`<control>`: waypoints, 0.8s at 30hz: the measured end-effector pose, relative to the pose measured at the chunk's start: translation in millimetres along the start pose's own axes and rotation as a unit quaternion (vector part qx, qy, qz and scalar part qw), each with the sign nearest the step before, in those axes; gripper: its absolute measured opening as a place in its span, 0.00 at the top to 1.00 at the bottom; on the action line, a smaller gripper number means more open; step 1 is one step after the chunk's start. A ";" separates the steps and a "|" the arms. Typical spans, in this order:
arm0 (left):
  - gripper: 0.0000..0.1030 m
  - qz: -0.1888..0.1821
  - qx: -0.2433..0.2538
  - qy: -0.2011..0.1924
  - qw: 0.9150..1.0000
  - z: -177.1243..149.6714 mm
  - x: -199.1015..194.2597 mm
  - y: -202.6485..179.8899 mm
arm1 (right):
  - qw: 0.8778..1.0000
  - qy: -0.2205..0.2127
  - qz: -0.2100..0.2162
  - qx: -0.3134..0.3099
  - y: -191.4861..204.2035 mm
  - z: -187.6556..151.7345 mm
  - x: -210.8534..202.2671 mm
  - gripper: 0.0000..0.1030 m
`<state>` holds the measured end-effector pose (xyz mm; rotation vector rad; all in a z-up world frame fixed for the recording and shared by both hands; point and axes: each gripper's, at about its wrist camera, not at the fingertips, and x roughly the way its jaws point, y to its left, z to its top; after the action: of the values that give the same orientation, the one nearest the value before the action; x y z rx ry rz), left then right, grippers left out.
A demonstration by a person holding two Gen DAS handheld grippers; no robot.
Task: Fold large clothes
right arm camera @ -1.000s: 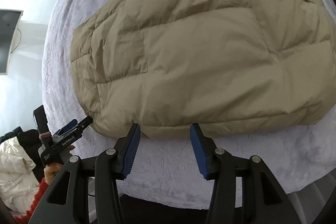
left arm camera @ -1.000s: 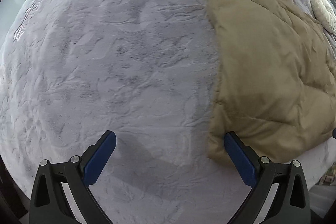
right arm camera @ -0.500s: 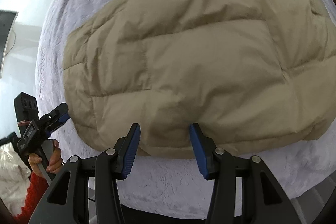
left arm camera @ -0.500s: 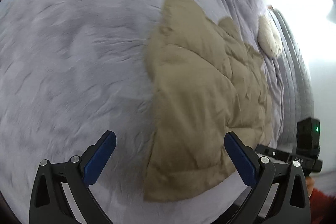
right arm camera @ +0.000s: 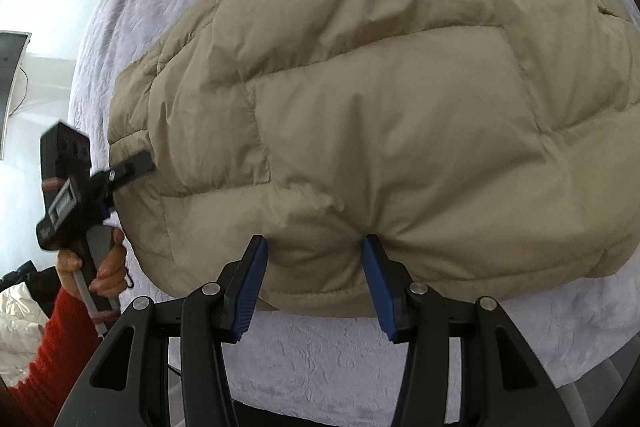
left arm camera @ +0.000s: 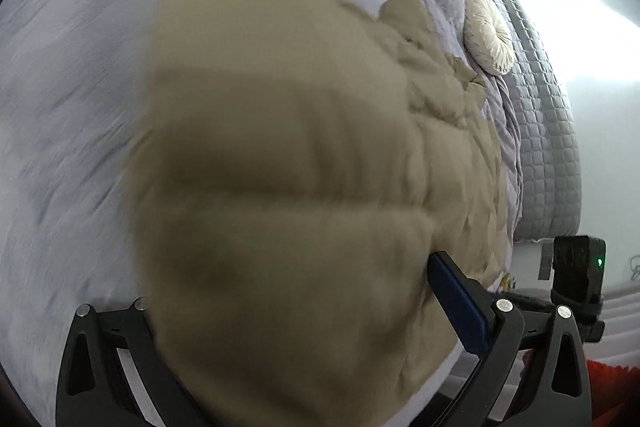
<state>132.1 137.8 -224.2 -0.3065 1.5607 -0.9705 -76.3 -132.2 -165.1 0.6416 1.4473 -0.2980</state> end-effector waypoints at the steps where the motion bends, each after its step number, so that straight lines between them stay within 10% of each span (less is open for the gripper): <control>1: 0.00 0.001 0.003 0.001 1.000 5.3 5.0 -2.3 | 1.000 0.000 0.001 0.000 -0.8 0.3 -0.2 0.49; 7: 0.04 0.019 0.012 0.012 1.000 15.1 17.8 -6.1 | 1.000 -0.006 0.001 -0.018 -1.6 1.5 -15.7 0.49; 12: 0.65 -0.005 0.012 0.007 1.000 11.1 4.4 -17.1 | 0.995 -0.067 -0.042 -0.055 -7.4 14.5 -41.9 0.50; 14: 0.70 0.006 0.022 0.003 1.000 9.7 -1.7 -29.2 | 0.994 -0.087 -0.036 -0.056 -14.2 24.1 -46.9 0.84; 24: 0.70 0.034 0.048 -0.017 0.998 9.7 -53.4 -141.8 | 0.994 -0.101 0.026 -0.040 -52.4 71.0 -9.8 0.88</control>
<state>108.9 82.7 -84.6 -0.2016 1.4790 -0.9789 -48.5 -216.5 -167.7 0.5670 1.2412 -0.2540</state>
